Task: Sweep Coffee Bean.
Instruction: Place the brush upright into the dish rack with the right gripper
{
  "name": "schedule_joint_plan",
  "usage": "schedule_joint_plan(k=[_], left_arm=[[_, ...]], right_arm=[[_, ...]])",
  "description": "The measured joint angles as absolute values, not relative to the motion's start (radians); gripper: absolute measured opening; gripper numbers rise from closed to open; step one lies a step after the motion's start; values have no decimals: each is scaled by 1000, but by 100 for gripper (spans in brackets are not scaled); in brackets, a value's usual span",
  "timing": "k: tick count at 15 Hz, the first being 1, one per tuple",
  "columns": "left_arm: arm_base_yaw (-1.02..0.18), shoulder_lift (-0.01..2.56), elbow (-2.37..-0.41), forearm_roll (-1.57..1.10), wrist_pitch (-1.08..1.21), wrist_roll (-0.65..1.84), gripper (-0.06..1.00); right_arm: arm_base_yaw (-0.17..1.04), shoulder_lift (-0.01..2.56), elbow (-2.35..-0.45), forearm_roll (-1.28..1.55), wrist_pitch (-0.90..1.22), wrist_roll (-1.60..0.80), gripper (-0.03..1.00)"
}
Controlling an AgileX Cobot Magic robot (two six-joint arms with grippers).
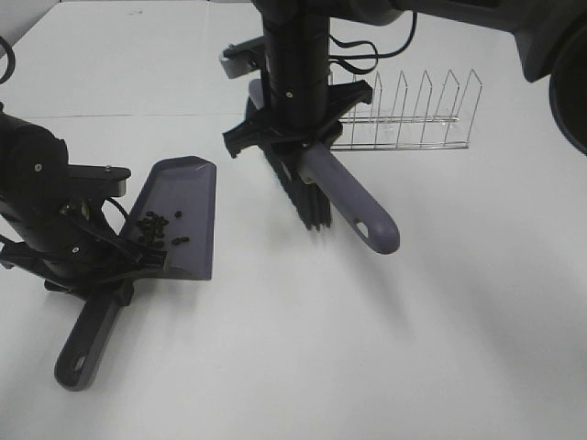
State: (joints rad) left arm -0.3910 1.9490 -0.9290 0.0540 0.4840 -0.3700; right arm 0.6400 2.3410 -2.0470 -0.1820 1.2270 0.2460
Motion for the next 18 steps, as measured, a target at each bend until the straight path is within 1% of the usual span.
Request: schedule_joint_plan(k=[3, 7, 9, 11, 14, 15, 18], left_arm=[[-391, 1949, -929, 54, 484, -370, 35], [-391, 1949, -929, 54, 484, -370, 35], [-391, 1949, -929, 54, 484, -370, 35], [-391, 1949, -929, 54, 484, -370, 35], [-391, 1949, -929, 54, 484, -370, 35], [-391, 1949, -929, 54, 484, -370, 35], [-391, 1949, -929, 54, 484, -370, 35]], right_arm=[[614, 2388, -2000, -168, 1234, 230, 30], [636, 2427, -2020, -54, 1210, 185, 30], [675, 2446, -2077, -55, 1227, 175, 30], [713, 2449, -2175, -11, 1228, 174, 30], [725, 2449, -2267, 61, 1228, 172, 30], [725, 2449, -2299, 44, 1230, 170, 30], [710, 2438, -2293, -96, 1230, 170, 30]])
